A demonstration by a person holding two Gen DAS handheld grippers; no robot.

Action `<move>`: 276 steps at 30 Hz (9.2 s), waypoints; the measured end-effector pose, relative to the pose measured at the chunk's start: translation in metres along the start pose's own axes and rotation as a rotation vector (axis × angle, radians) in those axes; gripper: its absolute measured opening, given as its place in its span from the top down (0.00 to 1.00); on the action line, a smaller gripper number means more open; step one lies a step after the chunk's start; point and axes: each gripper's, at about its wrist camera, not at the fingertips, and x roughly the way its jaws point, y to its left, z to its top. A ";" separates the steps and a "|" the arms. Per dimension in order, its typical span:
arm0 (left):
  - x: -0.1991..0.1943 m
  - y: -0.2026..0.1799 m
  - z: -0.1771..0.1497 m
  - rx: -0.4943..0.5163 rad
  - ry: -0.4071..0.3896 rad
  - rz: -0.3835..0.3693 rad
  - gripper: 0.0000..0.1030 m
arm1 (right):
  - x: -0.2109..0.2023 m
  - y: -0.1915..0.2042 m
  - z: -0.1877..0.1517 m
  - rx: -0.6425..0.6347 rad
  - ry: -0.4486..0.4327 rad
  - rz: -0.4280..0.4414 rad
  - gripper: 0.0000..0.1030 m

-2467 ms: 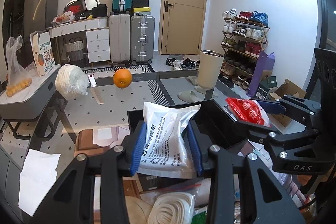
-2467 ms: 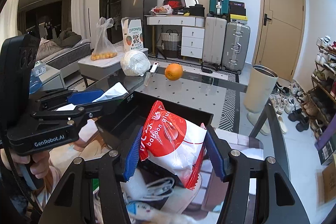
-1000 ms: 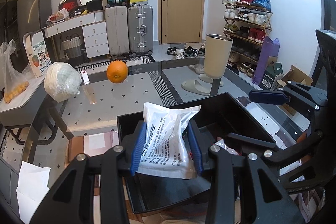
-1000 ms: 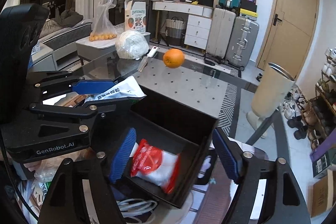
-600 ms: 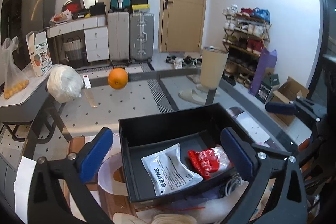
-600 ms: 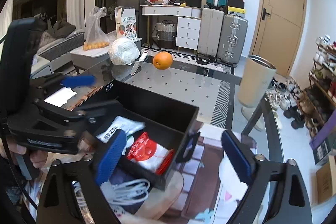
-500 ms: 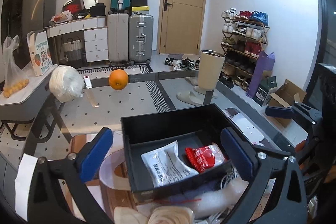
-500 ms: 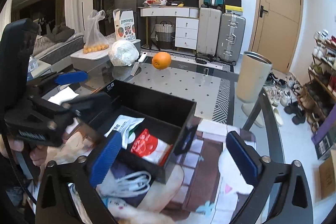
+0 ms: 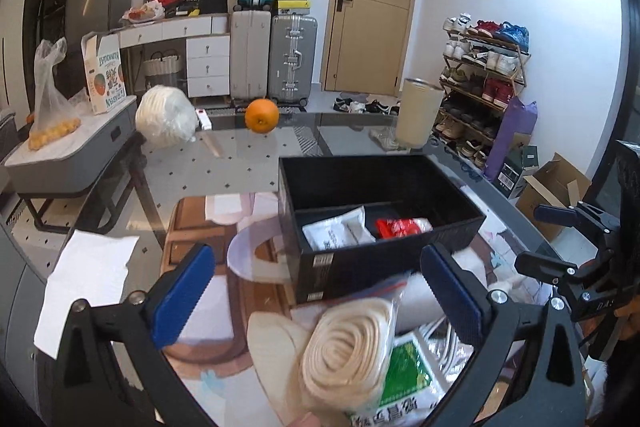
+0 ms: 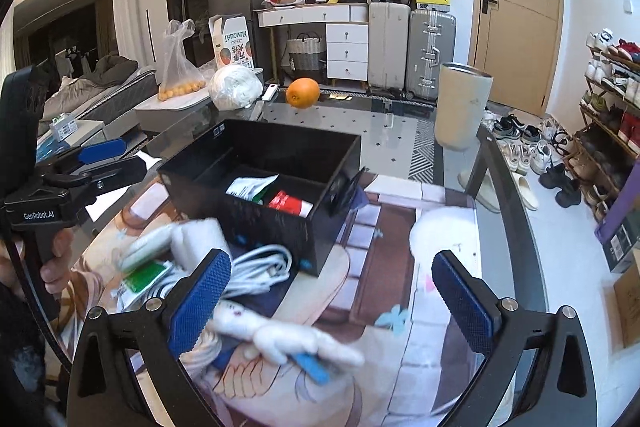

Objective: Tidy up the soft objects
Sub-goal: 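Move right tool to white plush bunny while left tool approaches bagged white rope, then close right gripper on plush bunny while left gripper grasps bagged white rope, then lift and carry the plush bunny and bagged rope over the black box, then open right gripper to drop plush bunny while left gripper drops bagged rope into box, then move right tool to clear bag of white rope while left tool approaches green packet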

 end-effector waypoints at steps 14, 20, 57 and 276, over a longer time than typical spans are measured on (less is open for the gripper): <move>-0.008 0.012 -0.037 0.003 0.074 0.032 0.00 | -0.001 0.015 -0.029 -0.040 0.084 0.032 0.01; -0.003 0.013 -0.044 0.007 0.101 0.023 0.00 | -0.001 0.014 -0.032 -0.010 0.092 0.043 0.01; 0.038 0.018 -0.048 -0.055 0.279 -0.090 0.00 | 0.045 0.007 -0.027 -0.206 0.231 0.080 0.01; 0.013 -0.008 -0.060 0.020 0.278 -0.171 0.00 | 0.018 0.051 -0.037 -0.057 0.181 0.193 0.01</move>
